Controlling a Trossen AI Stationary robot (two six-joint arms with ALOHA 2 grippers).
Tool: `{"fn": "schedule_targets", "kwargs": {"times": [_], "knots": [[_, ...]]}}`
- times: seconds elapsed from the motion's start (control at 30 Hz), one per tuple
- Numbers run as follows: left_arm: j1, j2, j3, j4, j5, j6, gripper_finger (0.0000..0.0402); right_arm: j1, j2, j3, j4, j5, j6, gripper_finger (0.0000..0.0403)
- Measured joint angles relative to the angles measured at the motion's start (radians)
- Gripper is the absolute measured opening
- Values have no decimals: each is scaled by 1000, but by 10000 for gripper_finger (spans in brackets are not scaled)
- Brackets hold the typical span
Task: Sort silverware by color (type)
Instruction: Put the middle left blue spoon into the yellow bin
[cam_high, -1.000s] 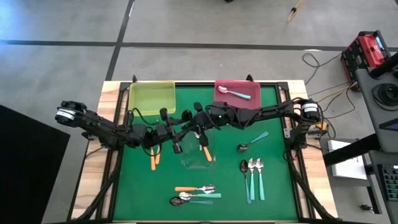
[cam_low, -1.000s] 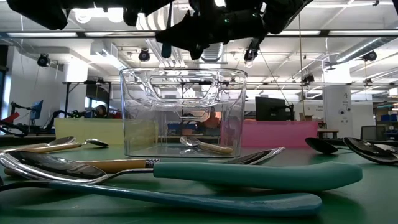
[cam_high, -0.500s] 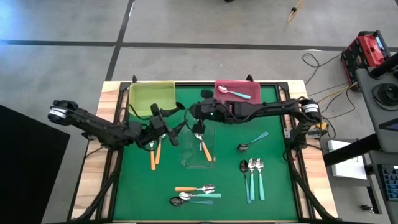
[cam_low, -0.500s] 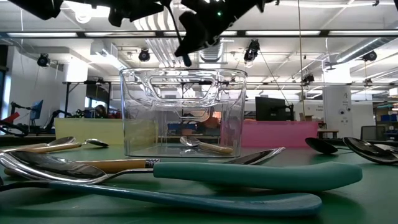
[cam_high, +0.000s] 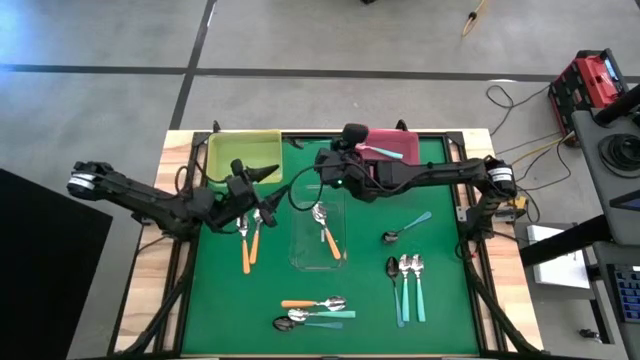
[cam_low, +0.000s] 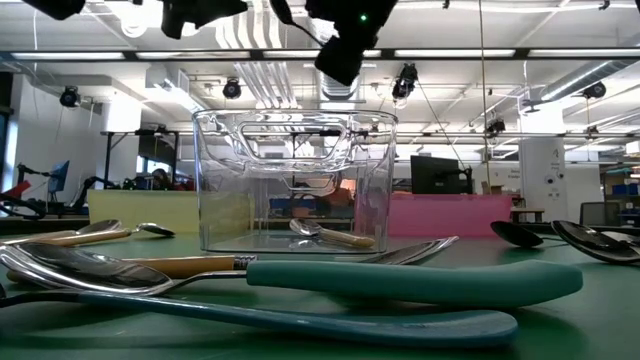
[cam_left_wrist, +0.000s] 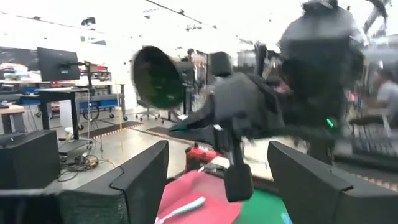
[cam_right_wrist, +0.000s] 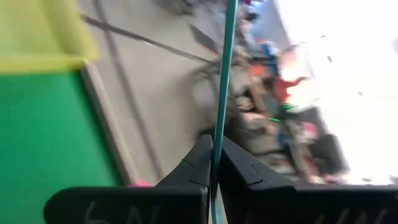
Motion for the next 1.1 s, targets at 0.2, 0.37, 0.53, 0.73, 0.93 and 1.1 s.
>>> {"fn": "schedule_targets", "kwargs": {"times": [0.2, 0.37, 0.53, 0.73, 0.93, 1.1], "knots": [[47, 67, 0, 130, 1, -32, 246, 22, 1, 0, 7, 139, -147, 8], [70, 29, 16, 143, 54, -89, 240, 49, 1, 0, 14, 274, -346, 8], [89, -99, 95, -150, 196, -212, 237, 55, 2, 0, 13, 321, -483, 8], [152, -168, 307, -621, 421, -299, 237, 57, 2, -1, 13, 311, -506, 8], [219, -175, 408, -1005, 420, -297, 237, 65, -10, -2, -44, 322, -437, 8], [221, -190, 312, -914, 493, -340, 237, 71, -46, -2, -376, 346, -84, 8]]}}
